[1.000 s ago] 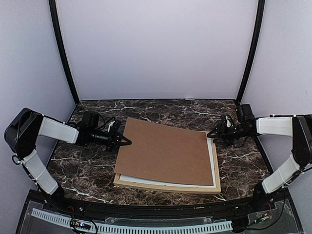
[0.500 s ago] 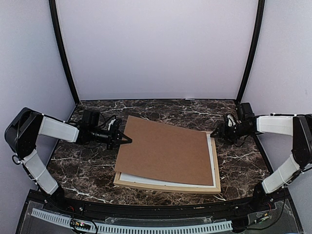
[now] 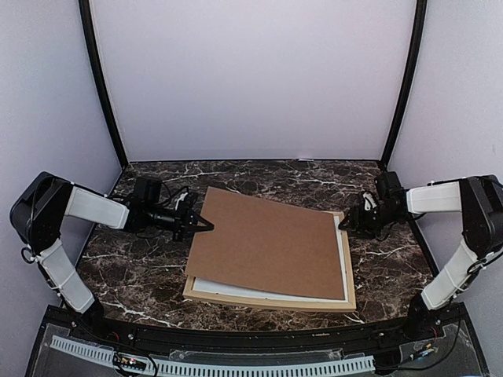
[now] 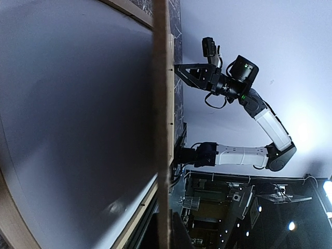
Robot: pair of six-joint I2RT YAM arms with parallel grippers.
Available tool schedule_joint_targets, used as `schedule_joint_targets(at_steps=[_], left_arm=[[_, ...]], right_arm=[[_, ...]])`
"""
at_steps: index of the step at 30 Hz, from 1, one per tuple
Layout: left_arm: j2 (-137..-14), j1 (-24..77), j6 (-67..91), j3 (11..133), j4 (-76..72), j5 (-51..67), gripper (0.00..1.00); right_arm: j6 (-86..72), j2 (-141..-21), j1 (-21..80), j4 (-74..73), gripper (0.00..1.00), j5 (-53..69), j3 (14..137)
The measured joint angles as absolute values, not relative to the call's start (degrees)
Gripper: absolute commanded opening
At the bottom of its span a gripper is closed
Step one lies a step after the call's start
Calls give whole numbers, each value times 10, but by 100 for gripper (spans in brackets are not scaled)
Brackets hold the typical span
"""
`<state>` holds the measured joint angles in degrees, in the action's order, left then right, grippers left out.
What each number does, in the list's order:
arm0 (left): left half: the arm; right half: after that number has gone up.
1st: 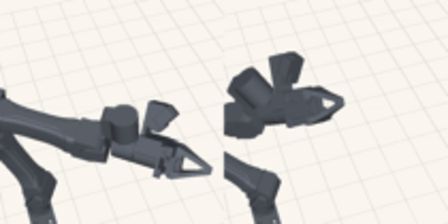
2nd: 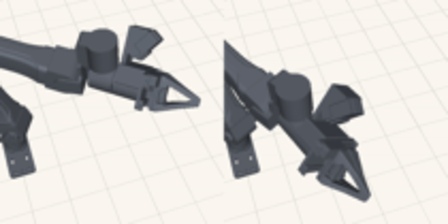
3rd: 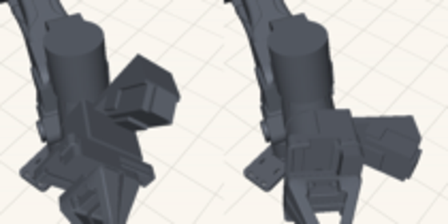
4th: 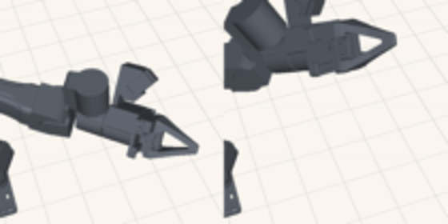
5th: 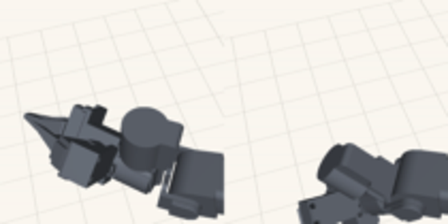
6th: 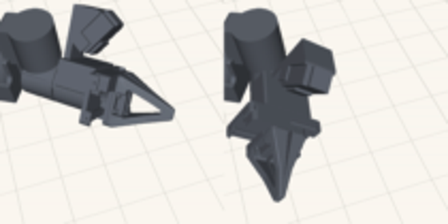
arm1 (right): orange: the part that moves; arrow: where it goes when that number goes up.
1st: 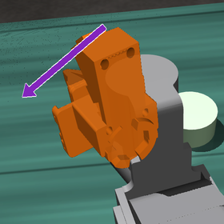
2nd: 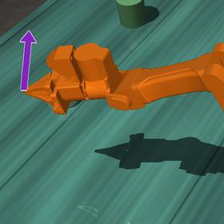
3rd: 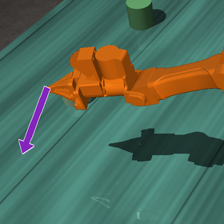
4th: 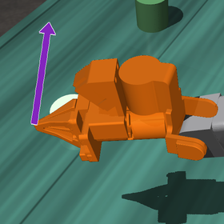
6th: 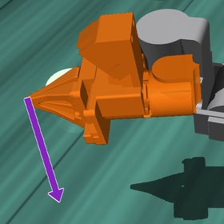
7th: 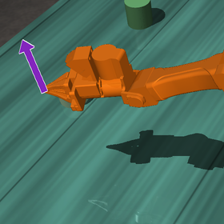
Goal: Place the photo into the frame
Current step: Place the backboard on the frame body.
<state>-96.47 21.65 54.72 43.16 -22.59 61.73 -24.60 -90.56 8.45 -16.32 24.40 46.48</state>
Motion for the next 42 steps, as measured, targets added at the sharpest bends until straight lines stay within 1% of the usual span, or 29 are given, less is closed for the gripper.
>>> schedule_joint_targets(at_steps=[17, 26, 32, 42], left_arm=[[-979, 216, 605, 432, -263, 645, 0], [-981, 216, 608, 433, -263, 650, 0], [-981, 216, 583, 451, -229, 647, 0], [-993, 224, 486, 520, -111, 622, 0]], right_arm=[[-245, -914, 84, -154, 58, 244, 465], [-245, -915, 84, -150, 58, 245, 465], [-245, -919, 84, -148, 57, 250, 465], [-245, -922, 84, -144, 57, 261, 458]])
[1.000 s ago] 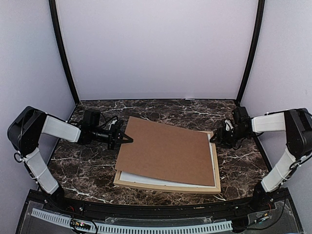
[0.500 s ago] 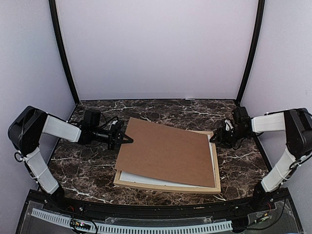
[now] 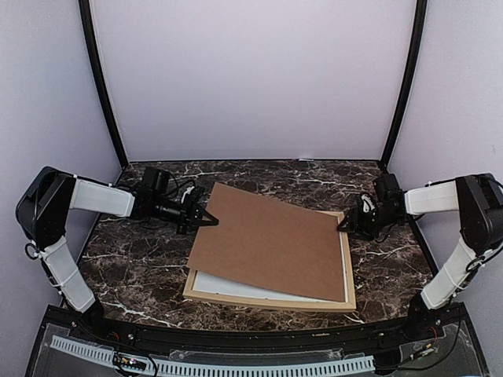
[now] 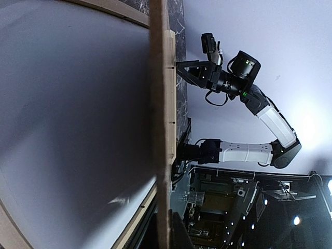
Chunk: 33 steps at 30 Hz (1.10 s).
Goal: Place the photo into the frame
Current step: Place the backboard on the frame body.
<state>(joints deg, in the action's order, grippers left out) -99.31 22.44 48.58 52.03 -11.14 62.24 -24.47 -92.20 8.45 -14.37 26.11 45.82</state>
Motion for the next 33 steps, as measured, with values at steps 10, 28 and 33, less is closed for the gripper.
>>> schedule_joint_targets(at_steps=[10, 28, 33], left_arm=[[-996, 242, 465, 523, -89, 596, 2], [-1027, 274, 416, 517, -36, 496, 56], [-1029, 279, 391, 526, 0, 473, 66]], right_arm=[[-246, -923, 85, -130, 57, 279, 451], [-254, -924, 87, -116, 57, 283, 442], [-254, -924, 88, -116, 56, 285, 442]])
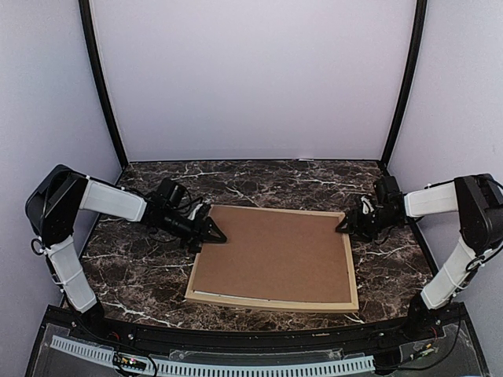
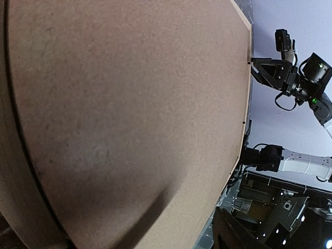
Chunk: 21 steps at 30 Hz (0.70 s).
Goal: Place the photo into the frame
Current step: Place the backboard on the frame body.
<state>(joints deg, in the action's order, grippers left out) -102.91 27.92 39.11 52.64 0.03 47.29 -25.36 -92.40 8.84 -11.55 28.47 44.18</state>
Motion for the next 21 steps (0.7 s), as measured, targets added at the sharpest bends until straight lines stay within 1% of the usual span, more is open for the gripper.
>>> schedule_joint_targets(at_steps=[8, 21], left_arm=[[-1030, 290, 351, 559, 62, 436, 79], [-1019, 302, 309, 588, 132, 374, 84]], right_arm=[[-253, -924, 89, -115, 56, 284, 442], [-253, -925, 94, -115, 56, 285, 442]])
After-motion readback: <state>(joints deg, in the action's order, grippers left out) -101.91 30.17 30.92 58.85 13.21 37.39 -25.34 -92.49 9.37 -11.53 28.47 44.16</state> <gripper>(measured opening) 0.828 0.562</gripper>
